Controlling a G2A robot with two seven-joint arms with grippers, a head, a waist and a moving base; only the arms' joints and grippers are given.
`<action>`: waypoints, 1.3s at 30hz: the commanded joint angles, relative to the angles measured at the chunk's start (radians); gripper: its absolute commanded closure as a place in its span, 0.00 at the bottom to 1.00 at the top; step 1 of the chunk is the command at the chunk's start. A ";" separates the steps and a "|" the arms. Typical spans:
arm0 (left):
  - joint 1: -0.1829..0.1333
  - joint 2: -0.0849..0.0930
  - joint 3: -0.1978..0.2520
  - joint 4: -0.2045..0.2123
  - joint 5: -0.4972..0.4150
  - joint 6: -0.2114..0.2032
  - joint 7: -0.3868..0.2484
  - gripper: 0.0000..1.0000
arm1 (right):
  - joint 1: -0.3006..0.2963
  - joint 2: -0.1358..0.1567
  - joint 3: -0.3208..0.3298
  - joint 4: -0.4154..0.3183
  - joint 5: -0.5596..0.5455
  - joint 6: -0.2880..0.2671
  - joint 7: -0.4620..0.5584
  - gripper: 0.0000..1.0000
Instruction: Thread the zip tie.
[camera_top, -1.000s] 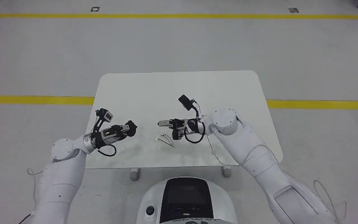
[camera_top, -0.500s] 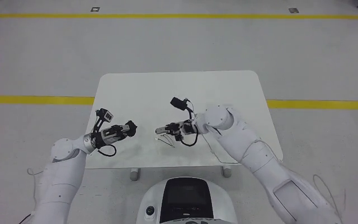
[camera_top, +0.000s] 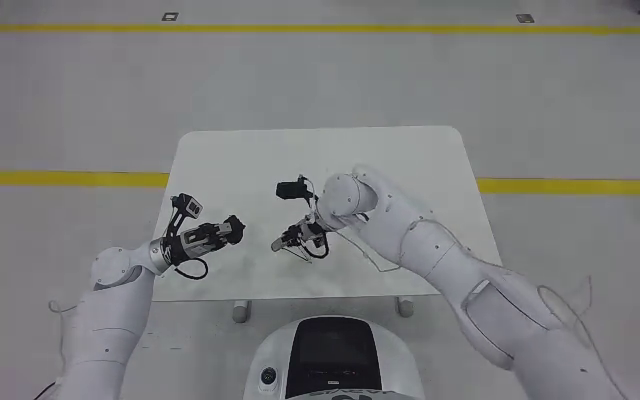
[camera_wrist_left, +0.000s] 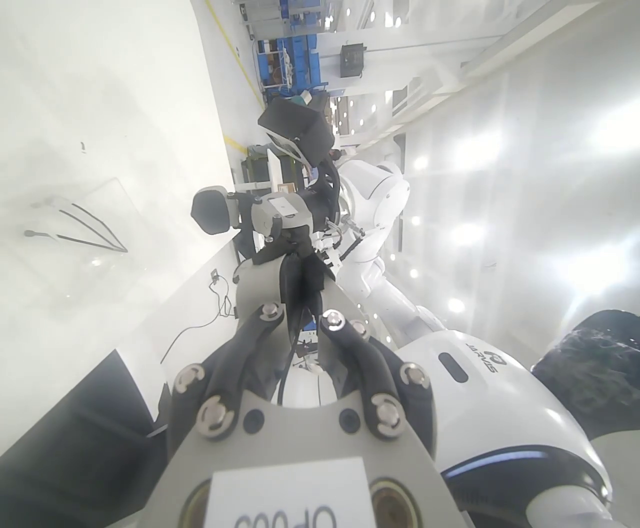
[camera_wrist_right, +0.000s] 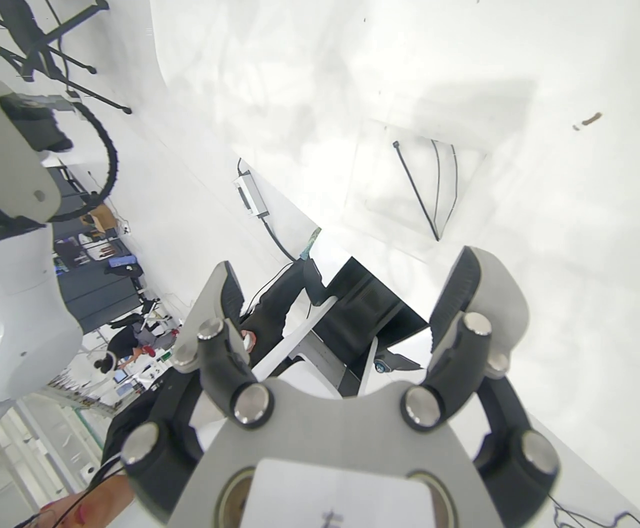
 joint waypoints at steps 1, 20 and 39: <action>0.000 0.000 0.000 0.000 0.000 0.000 0.000 1.00 | 0.000 0.000 0.000 0.000 -0.001 0.001 0.000 0.00; 0.000 0.000 0.000 0.000 0.000 0.000 0.000 1.00 | 0.029 -0.095 -0.144 0.084 -0.178 0.013 -0.133 0.00; 0.000 0.000 0.000 0.000 0.000 0.000 0.000 1.00 | 0.013 -0.139 -0.176 0.143 -0.241 -0.012 -0.172 0.54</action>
